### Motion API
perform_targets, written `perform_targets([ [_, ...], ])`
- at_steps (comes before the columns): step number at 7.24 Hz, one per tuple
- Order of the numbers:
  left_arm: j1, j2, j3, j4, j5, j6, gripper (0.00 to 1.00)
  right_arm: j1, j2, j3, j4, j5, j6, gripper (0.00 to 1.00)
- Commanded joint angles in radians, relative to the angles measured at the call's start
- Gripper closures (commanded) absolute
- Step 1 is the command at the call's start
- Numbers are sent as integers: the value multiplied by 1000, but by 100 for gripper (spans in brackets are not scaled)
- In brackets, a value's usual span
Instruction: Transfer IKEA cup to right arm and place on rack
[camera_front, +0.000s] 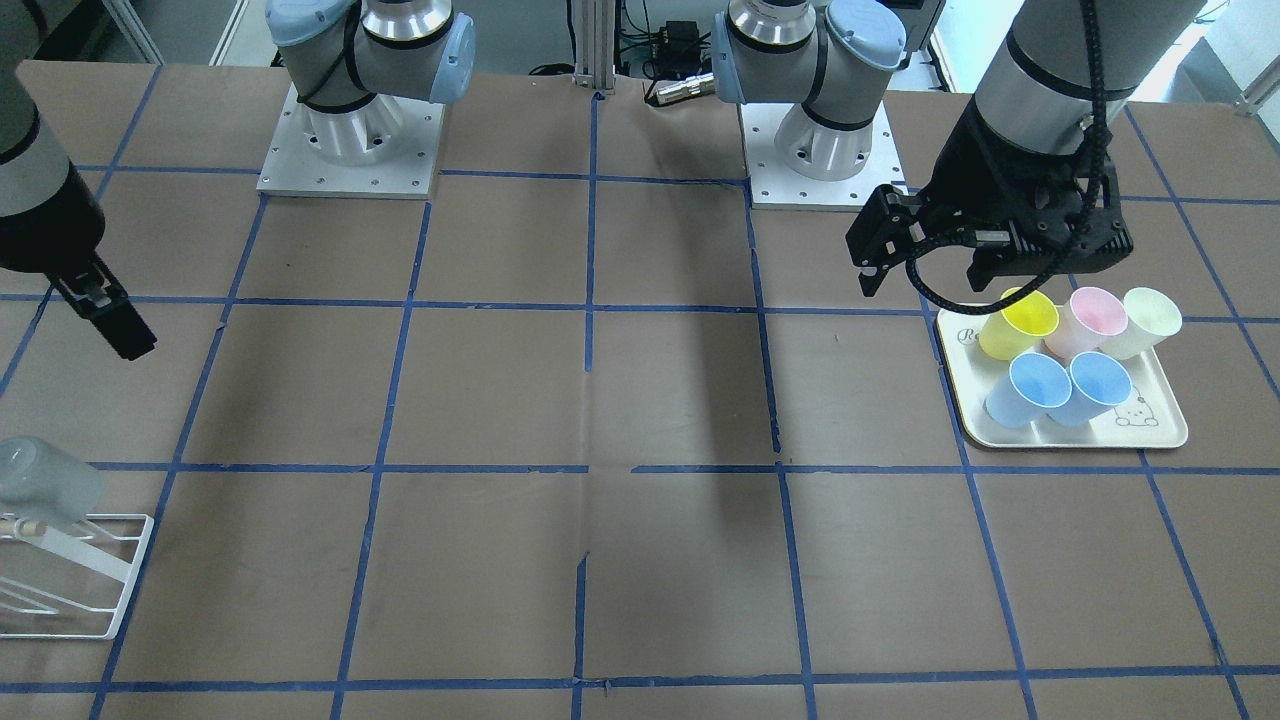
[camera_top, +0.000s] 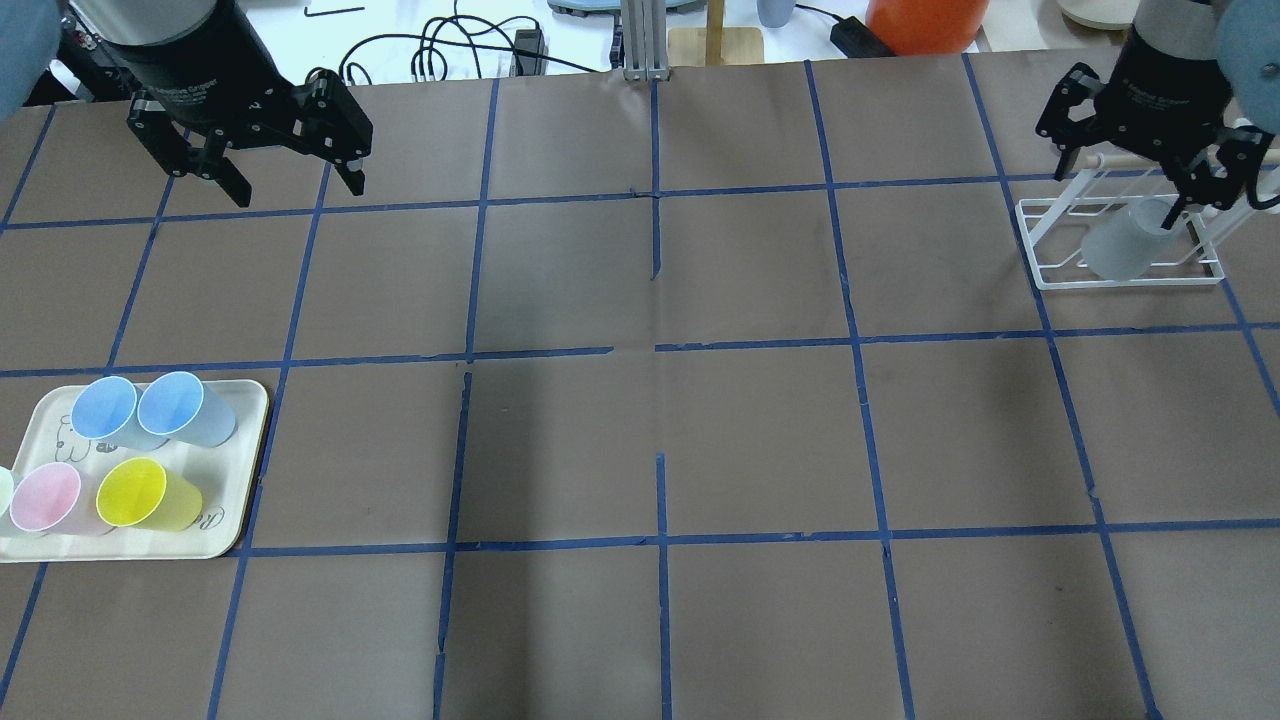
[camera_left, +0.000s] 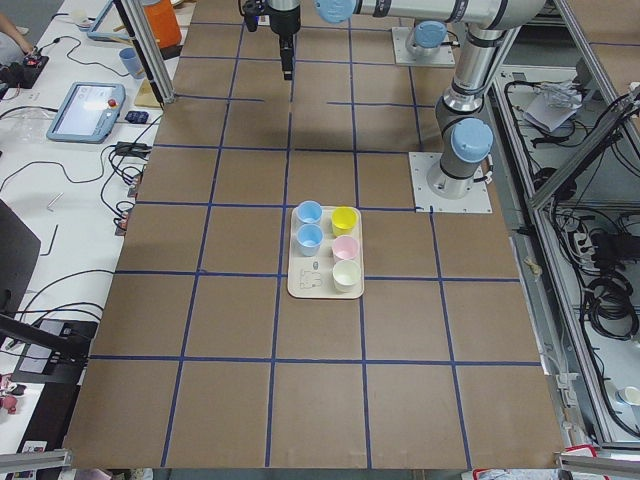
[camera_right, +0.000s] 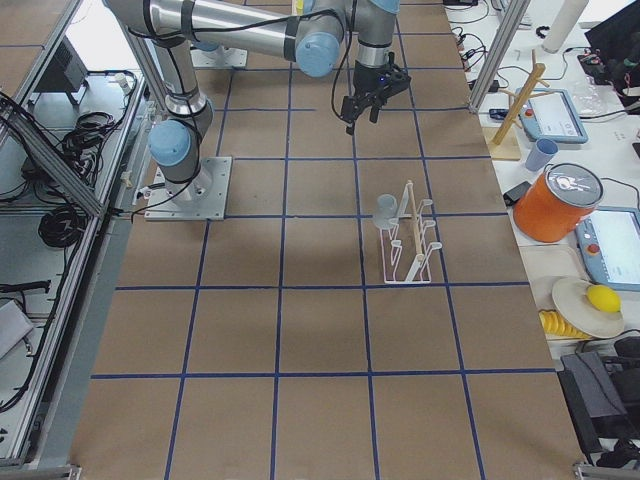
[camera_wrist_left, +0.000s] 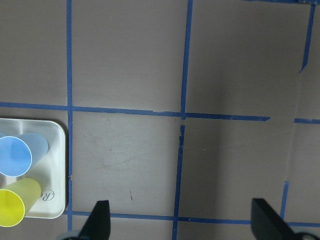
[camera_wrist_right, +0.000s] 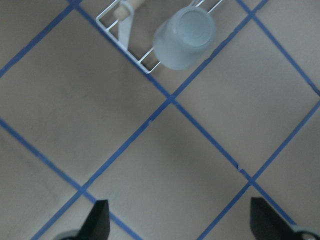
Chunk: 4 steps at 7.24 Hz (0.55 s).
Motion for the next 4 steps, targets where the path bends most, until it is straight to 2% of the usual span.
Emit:
perform_targets([
  [1,4,4,2,0,0,2,0,101,-65,10,17,74,-142,0],
  [3,4,3,2,0,0,2,0,159,-111,13,84,77,-323,0],
  [4,4,3,2,0,0,2,0,184,-135,18,147,97,-339,0],
])
